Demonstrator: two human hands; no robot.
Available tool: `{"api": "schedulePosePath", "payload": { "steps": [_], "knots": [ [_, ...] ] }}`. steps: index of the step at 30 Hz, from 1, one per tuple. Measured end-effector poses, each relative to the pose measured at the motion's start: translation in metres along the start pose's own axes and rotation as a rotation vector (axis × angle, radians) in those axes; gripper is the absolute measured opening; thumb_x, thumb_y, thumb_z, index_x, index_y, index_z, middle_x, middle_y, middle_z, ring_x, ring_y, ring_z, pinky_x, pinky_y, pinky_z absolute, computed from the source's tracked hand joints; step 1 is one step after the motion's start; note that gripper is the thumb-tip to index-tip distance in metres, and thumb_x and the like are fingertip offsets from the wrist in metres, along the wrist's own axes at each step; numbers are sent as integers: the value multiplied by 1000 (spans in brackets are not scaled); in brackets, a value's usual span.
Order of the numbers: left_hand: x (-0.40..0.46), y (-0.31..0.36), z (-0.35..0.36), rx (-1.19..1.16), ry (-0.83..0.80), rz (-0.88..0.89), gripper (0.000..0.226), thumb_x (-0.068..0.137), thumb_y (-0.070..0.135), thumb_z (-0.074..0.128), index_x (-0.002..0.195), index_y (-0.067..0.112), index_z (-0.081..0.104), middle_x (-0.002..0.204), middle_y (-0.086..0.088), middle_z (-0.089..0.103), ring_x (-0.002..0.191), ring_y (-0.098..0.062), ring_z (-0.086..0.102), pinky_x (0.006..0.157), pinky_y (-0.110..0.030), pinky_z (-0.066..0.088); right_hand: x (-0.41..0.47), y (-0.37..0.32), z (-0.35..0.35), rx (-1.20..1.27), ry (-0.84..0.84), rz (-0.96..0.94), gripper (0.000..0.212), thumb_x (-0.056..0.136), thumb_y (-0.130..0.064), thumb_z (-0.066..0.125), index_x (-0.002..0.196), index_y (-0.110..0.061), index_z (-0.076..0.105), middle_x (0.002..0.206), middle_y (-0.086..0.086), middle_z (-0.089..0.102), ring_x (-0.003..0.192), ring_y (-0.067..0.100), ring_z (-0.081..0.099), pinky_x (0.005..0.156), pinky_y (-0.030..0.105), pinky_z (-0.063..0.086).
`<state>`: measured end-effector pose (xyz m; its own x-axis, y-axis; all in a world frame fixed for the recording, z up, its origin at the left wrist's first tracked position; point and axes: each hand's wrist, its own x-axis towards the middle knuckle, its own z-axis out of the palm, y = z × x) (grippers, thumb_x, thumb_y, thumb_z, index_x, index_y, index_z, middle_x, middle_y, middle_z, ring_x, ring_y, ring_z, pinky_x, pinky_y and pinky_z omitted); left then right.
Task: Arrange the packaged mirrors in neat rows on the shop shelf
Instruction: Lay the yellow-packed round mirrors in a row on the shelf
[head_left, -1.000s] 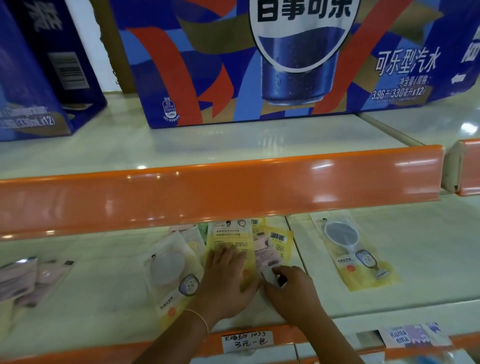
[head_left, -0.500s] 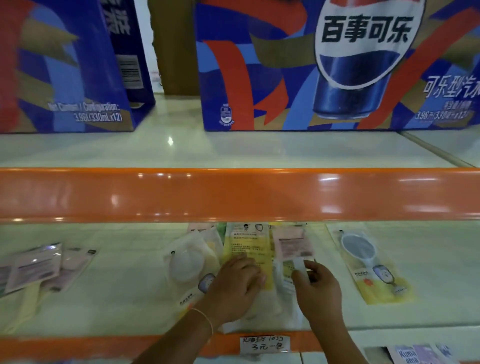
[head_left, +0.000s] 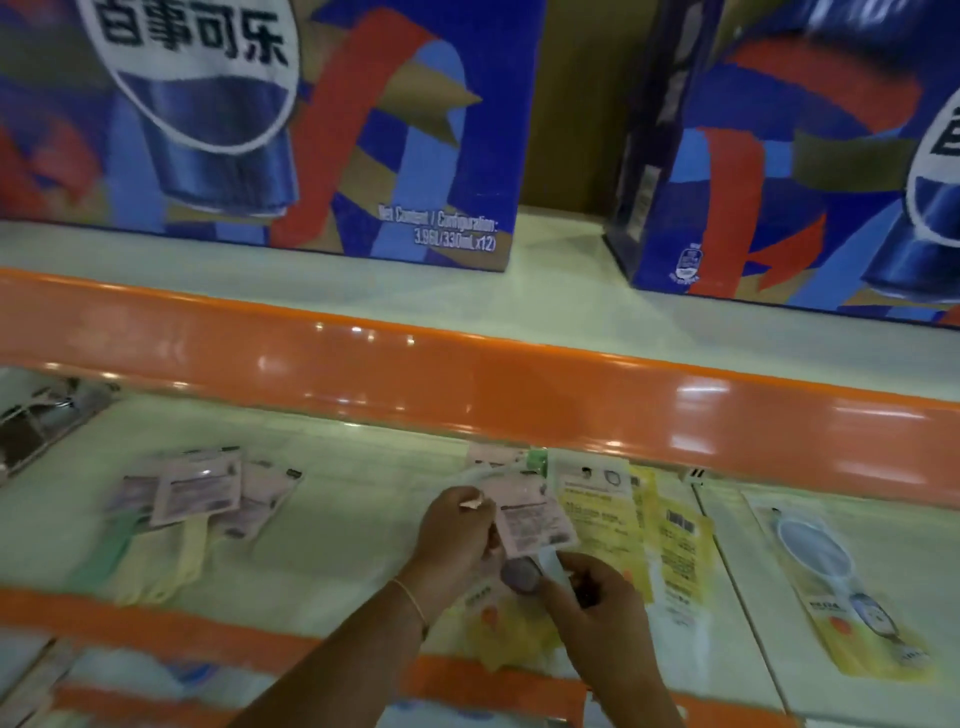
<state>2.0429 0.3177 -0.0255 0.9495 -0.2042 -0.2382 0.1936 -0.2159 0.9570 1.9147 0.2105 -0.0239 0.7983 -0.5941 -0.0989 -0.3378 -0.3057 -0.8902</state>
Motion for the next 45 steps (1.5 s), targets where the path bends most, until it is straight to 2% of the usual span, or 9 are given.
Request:
{"api": "schedulePosePath", "payload": {
  "steps": [3,6,10,16,22,28,36,40,45],
  "knots": [
    [7,-9,-35,92,35,34,23,90,9,53,74,26,56,89,-16,69,75,-31,67,64,-40,57,-3,-13,26,-204,-58,-57,13,75,-47,74,81,-38,66,69,-13,66,65,2,62,59,15,49],
    [11,-20,-69,173,30,35,11,90,17,55,98,21,62,94,-8,68,85,-27,66,76,-39,56,-6,-26,54,-330,-103,-95,26,71,-60,70,80,-35,70,75,-10,69,68,3,63,64,17,49],
    [21,-33,-111,213,49,17,27,90,21,56,116,14,61,93,-7,69,87,-25,66,78,-38,54,-7,-41,90,-380,-189,-148,32,73,-50,70,80,-20,75,70,1,73,66,10,66,63,23,51],
    [30,-45,-184,303,148,-8,50,88,28,55,136,24,42,91,-2,63,73,-13,59,55,-19,42,-8,-61,158,-456,-222,-225,38,77,-48,62,89,-13,71,78,4,70,74,16,64,68,31,49],
    [21,-45,-239,400,294,194,37,90,23,50,127,22,53,73,4,60,69,-13,58,63,-22,44,-9,-87,224,-483,-268,-273,29,82,-35,60,94,-11,69,88,4,70,83,19,63,76,32,48],
    [25,-42,-257,417,342,259,20,92,21,55,110,20,63,90,4,66,69,1,55,60,-4,38,-6,-106,280,-479,-382,-437,21,85,-27,57,103,-25,69,95,-3,66,84,12,57,72,21,42],
    [39,-46,-256,415,333,271,24,91,21,51,112,20,63,87,6,63,78,-5,57,71,-15,44,-4,-80,264,-307,-284,-391,21,90,-21,60,109,-23,69,100,-11,65,78,3,61,75,20,51],
    [45,-41,-237,471,239,270,24,93,24,47,112,23,61,84,7,63,71,-5,57,60,-15,42,0,-68,241,-275,-223,-326,22,91,-20,58,111,-21,68,101,-6,66,77,-1,61,69,8,47],
    [50,-42,-199,542,121,319,27,92,24,48,116,22,61,108,3,65,95,-12,59,80,-22,45,5,-60,207,-285,-158,-269,23,91,-21,58,113,-25,65,105,-10,65,81,-4,59,66,1,41]
  ]
}}
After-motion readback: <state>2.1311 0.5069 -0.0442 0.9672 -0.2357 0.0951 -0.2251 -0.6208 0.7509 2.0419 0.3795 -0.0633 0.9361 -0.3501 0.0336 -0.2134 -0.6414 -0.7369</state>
